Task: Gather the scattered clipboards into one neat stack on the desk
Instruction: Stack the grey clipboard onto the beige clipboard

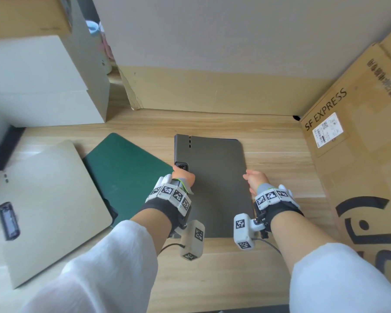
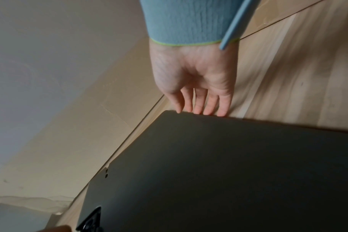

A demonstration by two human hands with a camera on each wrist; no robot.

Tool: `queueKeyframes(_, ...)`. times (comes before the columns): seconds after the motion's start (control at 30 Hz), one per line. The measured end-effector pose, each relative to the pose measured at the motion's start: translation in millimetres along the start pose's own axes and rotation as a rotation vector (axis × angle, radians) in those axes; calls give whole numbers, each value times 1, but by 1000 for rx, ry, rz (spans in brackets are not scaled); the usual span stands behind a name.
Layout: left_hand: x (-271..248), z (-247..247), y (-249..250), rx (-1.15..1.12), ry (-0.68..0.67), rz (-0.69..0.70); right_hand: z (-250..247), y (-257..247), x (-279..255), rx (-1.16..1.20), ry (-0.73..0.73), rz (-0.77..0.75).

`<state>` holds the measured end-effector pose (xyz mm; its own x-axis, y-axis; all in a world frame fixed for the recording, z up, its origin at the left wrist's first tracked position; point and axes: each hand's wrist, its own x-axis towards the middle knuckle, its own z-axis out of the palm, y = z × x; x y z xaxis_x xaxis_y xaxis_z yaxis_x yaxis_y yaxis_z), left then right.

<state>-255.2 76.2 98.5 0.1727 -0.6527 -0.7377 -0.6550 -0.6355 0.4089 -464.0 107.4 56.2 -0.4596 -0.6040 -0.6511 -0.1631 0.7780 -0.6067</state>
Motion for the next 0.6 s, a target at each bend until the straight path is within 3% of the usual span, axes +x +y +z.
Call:
queueKeyframes(0.23, -4, 5, -1, -40, -2, 11, 2, 1, -5, 106, -99, -66)
queueKeyframes(0.5, -8, -7, -7, 31, -35, 80, -1, 0, -3, 109, -82, -73)
queueKeyframes(0.6, 3, -36, -28, 87, 141, 89, 3, -1, -6, 89, -72, -81)
